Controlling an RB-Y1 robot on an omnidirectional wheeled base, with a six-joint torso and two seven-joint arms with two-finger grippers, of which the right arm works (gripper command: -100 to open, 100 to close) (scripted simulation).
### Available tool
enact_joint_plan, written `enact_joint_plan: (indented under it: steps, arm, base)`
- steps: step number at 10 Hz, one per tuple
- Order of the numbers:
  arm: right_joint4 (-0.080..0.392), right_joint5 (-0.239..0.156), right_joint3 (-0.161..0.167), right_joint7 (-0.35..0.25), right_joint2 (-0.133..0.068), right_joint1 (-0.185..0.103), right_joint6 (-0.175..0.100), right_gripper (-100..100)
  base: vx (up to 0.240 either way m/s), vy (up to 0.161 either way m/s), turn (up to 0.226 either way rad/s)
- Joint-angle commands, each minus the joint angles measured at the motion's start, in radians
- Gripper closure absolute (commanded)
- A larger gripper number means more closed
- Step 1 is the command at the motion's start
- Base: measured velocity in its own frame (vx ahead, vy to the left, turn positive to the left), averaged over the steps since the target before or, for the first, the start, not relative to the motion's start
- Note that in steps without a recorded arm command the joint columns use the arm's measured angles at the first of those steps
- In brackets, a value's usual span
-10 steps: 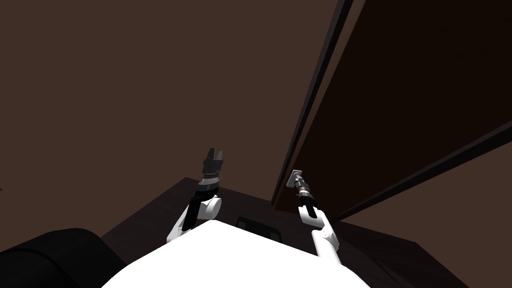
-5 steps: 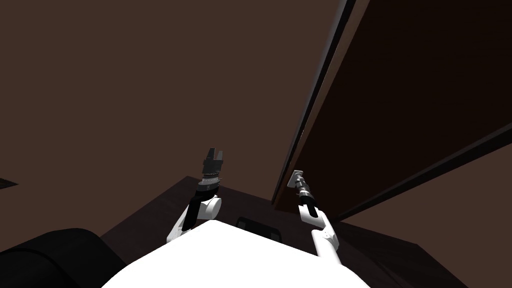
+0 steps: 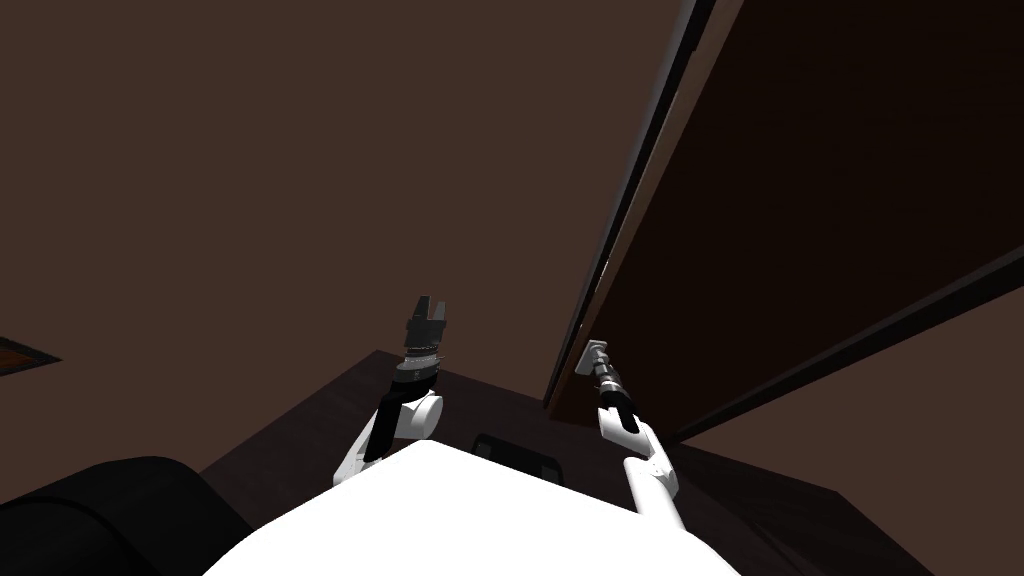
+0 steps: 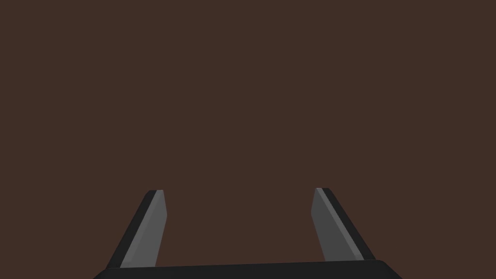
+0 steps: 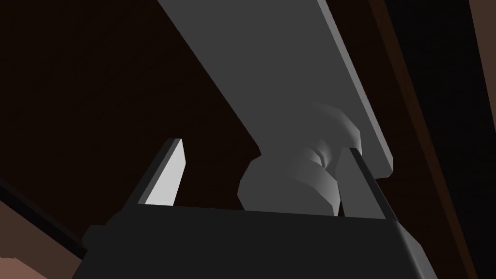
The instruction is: Pull the door open
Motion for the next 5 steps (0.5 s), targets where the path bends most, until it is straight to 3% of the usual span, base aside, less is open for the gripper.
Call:
enact_joint_plan:
  steps: [1,2,5]
  arm:
    - [0.002,-0.045,-0.019,-0.001,-0.014,0.003,0.01,100]
    - [0.012,-0.075,-0.022,-0.004,-0.02,-0.004,0.043,100]
    - [0.012,-0.139,-0.022,-0.004,-0.02,-0.004,0.043,100]
  base:
    - [-0.025,-0.009,0.001]
    - [-0.038,-0.01,0.025]
    - [-0.018,0.004,0.011]
